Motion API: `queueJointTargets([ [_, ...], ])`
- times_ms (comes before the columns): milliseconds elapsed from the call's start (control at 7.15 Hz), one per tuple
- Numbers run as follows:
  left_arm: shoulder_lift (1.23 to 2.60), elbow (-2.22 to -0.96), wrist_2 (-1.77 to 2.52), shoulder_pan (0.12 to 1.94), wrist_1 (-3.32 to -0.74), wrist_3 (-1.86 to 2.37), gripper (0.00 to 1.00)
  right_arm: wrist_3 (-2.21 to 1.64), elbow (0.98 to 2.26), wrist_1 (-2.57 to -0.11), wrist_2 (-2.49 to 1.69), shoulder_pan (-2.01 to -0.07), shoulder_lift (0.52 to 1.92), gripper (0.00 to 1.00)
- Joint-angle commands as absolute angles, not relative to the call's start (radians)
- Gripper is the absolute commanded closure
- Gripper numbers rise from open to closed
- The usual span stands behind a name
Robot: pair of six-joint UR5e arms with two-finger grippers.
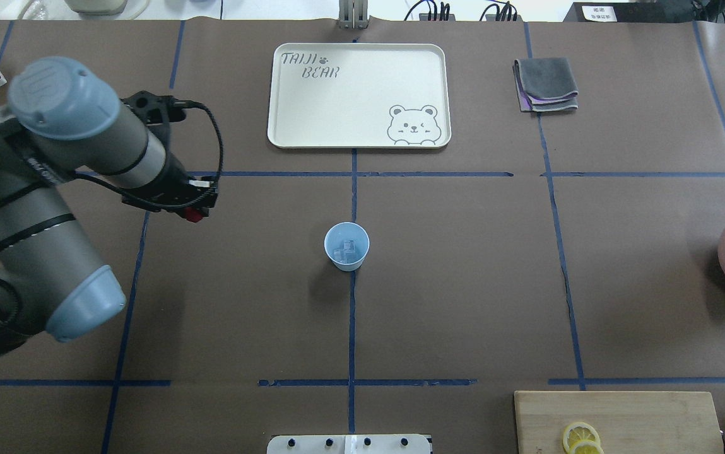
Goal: Mash ice and strawberries in cup
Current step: 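Lift the strawberry and carry it over the blue cup with the left gripper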
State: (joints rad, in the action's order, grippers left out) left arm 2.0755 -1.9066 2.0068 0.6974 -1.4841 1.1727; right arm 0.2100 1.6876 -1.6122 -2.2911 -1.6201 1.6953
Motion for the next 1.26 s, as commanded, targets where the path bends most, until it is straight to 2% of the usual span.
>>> queueJointTargets([
  [0, 2.294, -1.791, 1.927, 0.597, -1.433, 1.345, 1.00, 0.209, 1.703, -1.612, -2.290, -1.620, 1.698, 0.00],
  [280, 2.454, -1.619, 1.847, 0.528, -1.436, 1.435, 1.00, 0.207, 1.704, -1.612, -2.292, -1.620, 1.700, 0.00],
  [699, 2.491, -1.566, 1.841, 0.500, -1.436, 1.443, 0.94, 0.210, 1.704, -1.612, -2.292, -1.621, 1.701, 0.00],
  [839, 2.490, -1.568, 1.841, 0.500, -1.436, 1.439, 0.82, 0.209, 1.704, -1.612, -2.292, -1.620, 1.701, 0.00],
  [979, 2.487, -1.568, 1.842, 0.500, -1.436, 1.424, 0.49, 0.210, 1.704, -1.612, -2.290, -1.620, 1.703, 0.00],
  [1119, 2.474, -1.574, 1.839, 0.500, -1.436, 1.395, 0.00, 0.210, 1.704, -1.612, -2.290, -1.621, 1.706, 0.00],
])
